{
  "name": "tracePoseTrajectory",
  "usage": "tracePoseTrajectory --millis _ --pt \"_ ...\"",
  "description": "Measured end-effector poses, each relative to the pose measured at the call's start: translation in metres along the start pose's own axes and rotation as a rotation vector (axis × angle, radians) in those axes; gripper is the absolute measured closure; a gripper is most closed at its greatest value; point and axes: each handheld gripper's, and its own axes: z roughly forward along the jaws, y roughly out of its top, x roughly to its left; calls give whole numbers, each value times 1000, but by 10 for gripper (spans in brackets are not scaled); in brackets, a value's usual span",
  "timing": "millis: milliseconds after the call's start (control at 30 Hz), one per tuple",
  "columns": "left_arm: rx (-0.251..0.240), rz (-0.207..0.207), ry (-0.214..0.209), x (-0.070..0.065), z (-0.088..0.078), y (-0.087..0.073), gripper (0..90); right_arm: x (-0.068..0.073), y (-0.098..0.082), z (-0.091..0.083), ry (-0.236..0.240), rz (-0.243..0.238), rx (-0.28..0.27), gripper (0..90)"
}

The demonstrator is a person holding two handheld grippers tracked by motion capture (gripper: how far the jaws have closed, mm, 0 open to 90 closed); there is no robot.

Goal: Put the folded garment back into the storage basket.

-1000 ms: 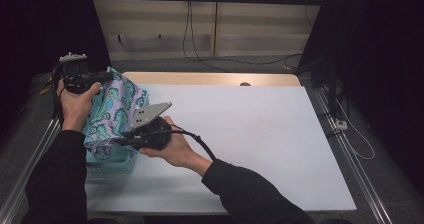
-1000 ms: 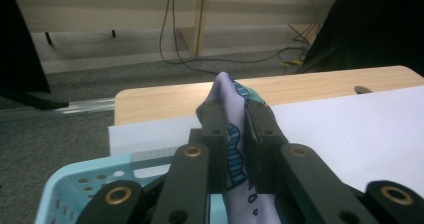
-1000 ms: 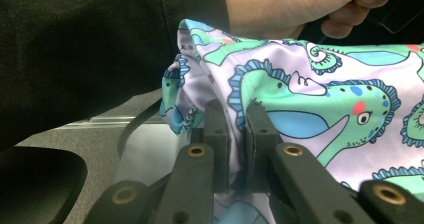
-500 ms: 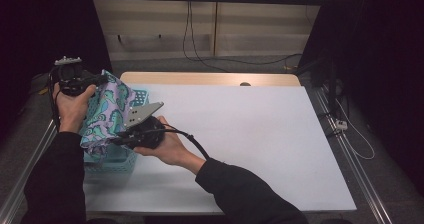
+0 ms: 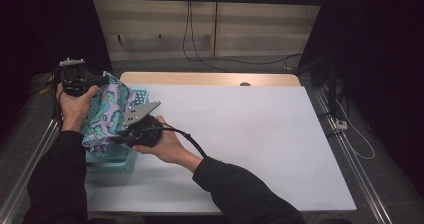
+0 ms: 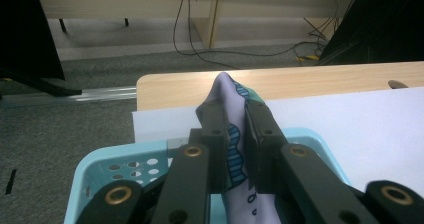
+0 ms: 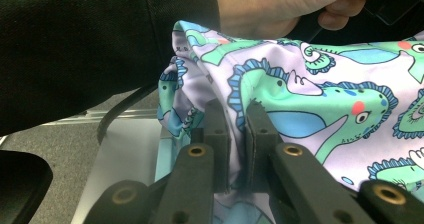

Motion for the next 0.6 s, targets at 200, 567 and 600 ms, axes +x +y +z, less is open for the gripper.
tracePoseTrajectory --millis 200,567,600 --pt "21 18 18 2 5 -3 808 -1 -3 6 -1 8 7 833" --pt "50 28 34 13 12 -11 808 -7 -10 18 -2 27 27 833" --pt "51 29 35 14 12 -11 808 -8 -11 20 -3 29 27 833"
